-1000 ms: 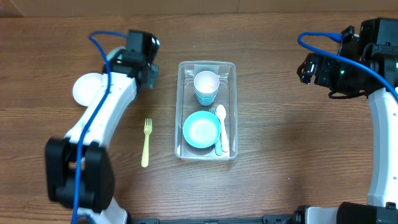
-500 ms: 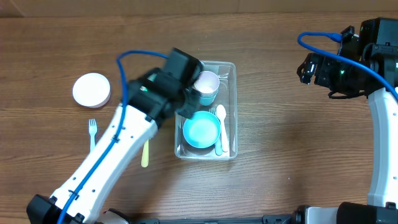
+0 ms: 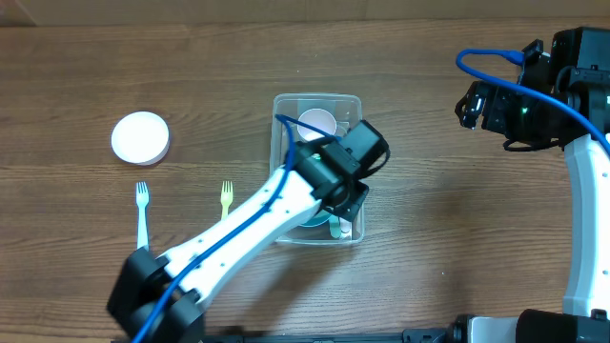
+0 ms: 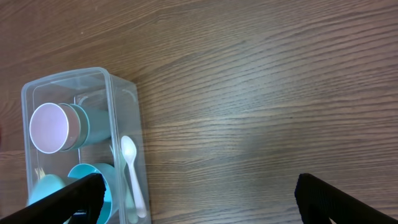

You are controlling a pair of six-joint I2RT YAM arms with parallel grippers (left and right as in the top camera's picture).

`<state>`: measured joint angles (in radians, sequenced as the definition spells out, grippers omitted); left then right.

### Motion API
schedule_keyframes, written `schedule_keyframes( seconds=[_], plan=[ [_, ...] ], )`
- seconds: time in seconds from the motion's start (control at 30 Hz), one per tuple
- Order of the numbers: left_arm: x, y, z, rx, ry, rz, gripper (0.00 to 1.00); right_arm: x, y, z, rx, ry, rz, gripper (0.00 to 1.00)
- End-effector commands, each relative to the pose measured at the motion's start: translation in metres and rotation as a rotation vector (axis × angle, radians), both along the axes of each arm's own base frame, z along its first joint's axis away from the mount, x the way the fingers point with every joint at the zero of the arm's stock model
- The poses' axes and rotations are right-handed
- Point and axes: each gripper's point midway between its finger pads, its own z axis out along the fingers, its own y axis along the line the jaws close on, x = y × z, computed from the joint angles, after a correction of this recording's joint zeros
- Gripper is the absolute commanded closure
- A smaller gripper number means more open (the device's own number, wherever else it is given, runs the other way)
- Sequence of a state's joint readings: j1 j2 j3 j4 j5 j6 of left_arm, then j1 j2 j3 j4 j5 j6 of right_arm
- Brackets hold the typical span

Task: Pack container
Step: 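Carry the teal bowl over the container and lower it, then open the left gripper and move it to the white bowl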

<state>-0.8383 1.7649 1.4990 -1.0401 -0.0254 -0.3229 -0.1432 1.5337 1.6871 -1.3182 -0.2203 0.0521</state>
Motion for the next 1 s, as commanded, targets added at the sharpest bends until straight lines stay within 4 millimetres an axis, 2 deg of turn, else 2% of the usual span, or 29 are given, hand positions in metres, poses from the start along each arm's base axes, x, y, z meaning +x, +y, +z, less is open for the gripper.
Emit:
schedule_keyframes(
  seconds=[0.0,0.13,0.17,0.23,0.5,0.6,0.77,0.83,0.9,0.97],
  plan=[
    [-0.006,-0.007,-0.012,-0.005,0.048,0.005,0.96,0.003,-0.002,0.010,-0.006,-0.033,-0.005,0.00],
    [-0.006,-0.007,-0.012,-0.004,0.048,0.005,0.95,0.003,-0.002,0.010,-0.006,-0.033,-0.005,0.00],
    [-0.006,-0.007,-0.012,-0.004,0.048,0.005,0.87,0.003,-0.002,0.010,-0.006,-0.033,-0.005,0.00],
    [-0.006,-0.007,-0.012,-0.003,0.047,0.004,0.84,0.003,-0.002,0.010,-0.006,-0.033,-0.005,0.00],
    [-0.002,-0.002,-0.012,0.019,0.029,0.016,0.89,0.003,-0.002,0.010,-0.006,-0.033,-0.005,0.00],
    [-0.001,0.001,-0.012,0.031,0.024,0.018,0.96,0.003,-0.002,0.010,-0.006,-0.033,-0.005,0.00],
    [0.000,0.004,-0.008,0.038,0.017,0.024,0.96,0.003,-0.002,0.010,-0.006,-0.033,-0.005,0.00],
    [0.010,0.016,0.011,0.056,-0.053,0.071,0.96,0.003,-0.002,0.010,-0.006,-0.033,-0.005,0.00],
    [0.028,0.042,0.057,0.067,-0.190,0.186,0.94,0.003,-0.002,0.010,-0.006,-0.033,-0.005,0.00],
    [0.038,0.069,0.101,0.031,-0.290,0.300,0.79,0.003,-0.002,0.010,-0.006,-0.033,-0.005,0.00]
  ],
)
